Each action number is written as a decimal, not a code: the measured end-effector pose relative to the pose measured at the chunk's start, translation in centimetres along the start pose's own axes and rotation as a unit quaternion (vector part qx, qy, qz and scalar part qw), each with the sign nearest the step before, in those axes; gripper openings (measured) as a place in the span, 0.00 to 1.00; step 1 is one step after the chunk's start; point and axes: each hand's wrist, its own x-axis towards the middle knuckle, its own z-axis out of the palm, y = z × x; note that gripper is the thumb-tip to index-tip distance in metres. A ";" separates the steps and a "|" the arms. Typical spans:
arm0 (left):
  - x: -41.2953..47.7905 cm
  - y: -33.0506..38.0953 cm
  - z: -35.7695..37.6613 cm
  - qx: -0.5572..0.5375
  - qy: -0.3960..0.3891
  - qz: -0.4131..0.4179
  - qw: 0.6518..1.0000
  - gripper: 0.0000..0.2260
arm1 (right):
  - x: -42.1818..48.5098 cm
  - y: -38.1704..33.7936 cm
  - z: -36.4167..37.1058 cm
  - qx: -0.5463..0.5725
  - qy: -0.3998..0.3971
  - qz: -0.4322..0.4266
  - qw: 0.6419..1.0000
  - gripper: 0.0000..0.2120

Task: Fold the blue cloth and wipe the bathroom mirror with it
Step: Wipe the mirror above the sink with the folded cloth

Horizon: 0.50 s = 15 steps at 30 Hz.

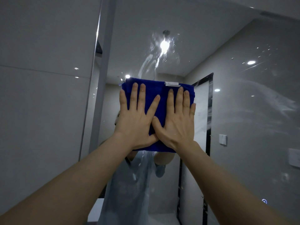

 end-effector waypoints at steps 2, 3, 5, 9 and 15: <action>-0.1 0.0 -0.2 0.010 -0.001 0.004 1.000 0.42 | 0.0 0.0 0.0 0.004 0.002 -0.001 1.000 0.40; 0.0 0.0 -0.2 0.011 -0.001 0.011 1.000 0.42 | 0.0 0.0 0.0 0.009 0.003 0.001 1.000 0.40; 0.1 -0.1 -0.1 0.005 -0.007 0.022 1.000 0.44 | 0.1 -0.1 0.0 0.020 0.009 0.007 1.000 0.38; 0.2 -0.3 0.2 -0.057 -0.007 0.010 0.998 0.46 | 0.2 -0.1 0.3 0.014 0.012 0.014 1.000 0.37; 0.2 -0.4 0.2 -0.091 -0.007 -0.014 0.996 0.47 | 0.8 0.0 0.5 0.003 0.021 -0.002 1.000 0.37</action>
